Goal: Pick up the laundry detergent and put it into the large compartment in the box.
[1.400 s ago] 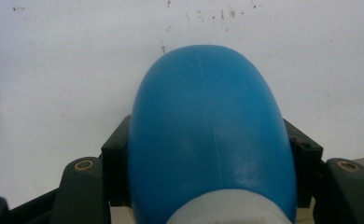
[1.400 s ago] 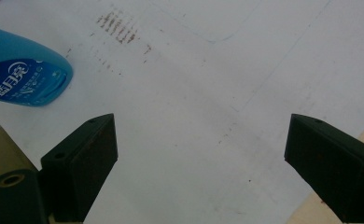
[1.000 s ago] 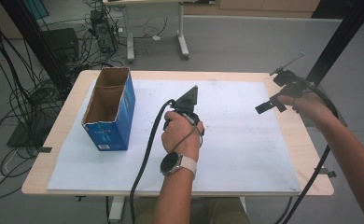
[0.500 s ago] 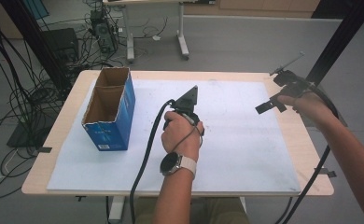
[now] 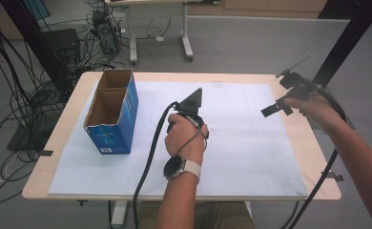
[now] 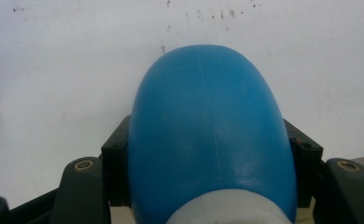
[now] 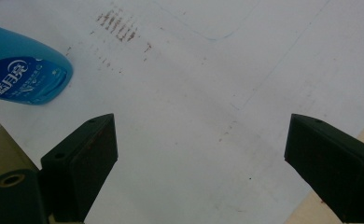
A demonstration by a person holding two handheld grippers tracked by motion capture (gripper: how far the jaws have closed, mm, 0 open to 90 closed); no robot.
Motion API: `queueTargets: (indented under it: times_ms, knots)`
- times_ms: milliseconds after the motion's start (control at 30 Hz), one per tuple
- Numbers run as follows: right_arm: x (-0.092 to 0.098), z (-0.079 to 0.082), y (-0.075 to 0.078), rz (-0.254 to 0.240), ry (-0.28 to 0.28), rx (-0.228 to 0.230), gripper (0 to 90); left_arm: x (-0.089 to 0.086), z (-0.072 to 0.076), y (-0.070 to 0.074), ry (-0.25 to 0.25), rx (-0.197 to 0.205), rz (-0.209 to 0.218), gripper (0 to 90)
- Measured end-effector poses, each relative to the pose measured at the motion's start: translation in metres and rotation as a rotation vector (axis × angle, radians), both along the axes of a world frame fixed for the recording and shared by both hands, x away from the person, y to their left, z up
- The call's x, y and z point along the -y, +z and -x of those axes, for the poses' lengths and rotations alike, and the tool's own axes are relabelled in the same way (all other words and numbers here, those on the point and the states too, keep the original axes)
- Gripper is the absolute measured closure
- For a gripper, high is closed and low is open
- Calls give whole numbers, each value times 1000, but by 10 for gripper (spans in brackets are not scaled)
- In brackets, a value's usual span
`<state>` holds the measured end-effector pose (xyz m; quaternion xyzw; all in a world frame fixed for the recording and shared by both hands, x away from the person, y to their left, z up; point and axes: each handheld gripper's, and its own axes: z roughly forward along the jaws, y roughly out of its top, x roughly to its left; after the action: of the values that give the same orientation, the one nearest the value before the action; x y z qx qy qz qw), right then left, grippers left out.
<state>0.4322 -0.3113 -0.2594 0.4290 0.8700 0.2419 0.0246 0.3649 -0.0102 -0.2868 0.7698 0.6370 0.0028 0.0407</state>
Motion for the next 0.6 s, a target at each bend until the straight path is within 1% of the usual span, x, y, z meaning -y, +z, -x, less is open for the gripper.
queueTargets:
  times_ms: [600]
  knots:
    - [1,1,1,3,-3,1,94,0,1,0,-4,1,-3,369]
